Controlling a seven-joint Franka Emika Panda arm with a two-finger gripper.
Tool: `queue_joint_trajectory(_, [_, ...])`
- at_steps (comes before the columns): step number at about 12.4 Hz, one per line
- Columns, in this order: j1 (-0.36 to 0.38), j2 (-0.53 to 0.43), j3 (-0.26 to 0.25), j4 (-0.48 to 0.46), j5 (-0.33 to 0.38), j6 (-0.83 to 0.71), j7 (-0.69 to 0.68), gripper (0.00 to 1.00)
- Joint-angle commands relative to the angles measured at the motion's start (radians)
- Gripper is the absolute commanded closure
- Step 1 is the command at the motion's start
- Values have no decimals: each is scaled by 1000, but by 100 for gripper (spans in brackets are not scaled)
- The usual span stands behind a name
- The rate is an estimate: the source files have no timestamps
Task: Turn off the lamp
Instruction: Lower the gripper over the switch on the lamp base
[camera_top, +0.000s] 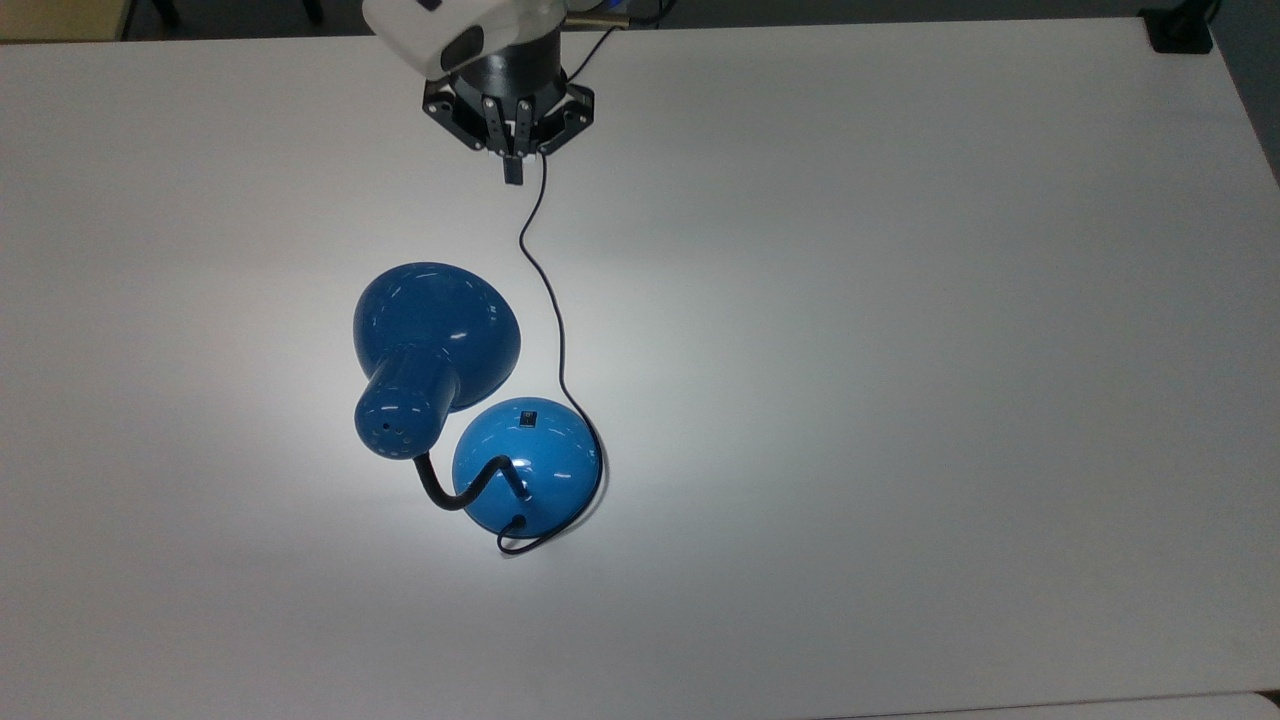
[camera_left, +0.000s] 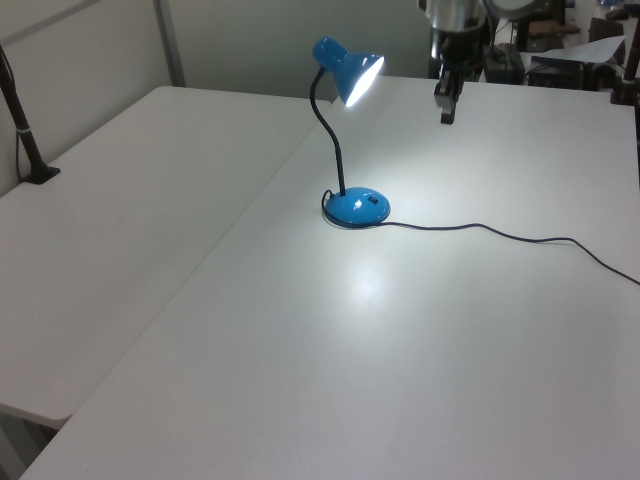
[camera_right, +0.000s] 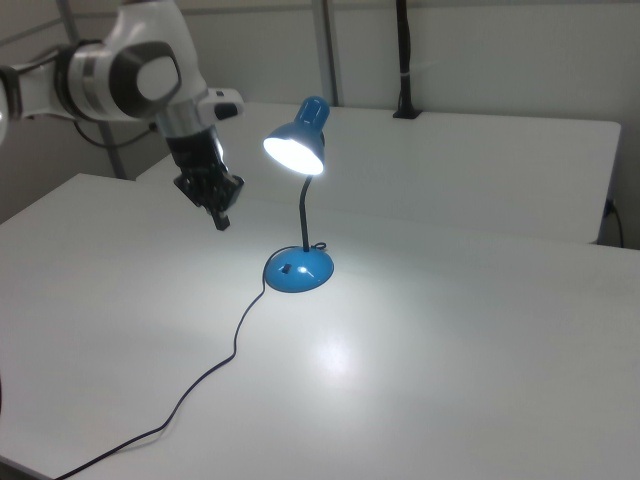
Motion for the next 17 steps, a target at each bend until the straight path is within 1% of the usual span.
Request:
queue_joint_trajectory(1, [8, 85, -15, -11, 7, 126, -22, 100])
queue_joint_trajectory(7, [-18, 254, -12, -11, 16, 415, -16, 100])
queue_joint_trajectory(17, [-21, 361, -7, -11, 21, 613, -23, 100])
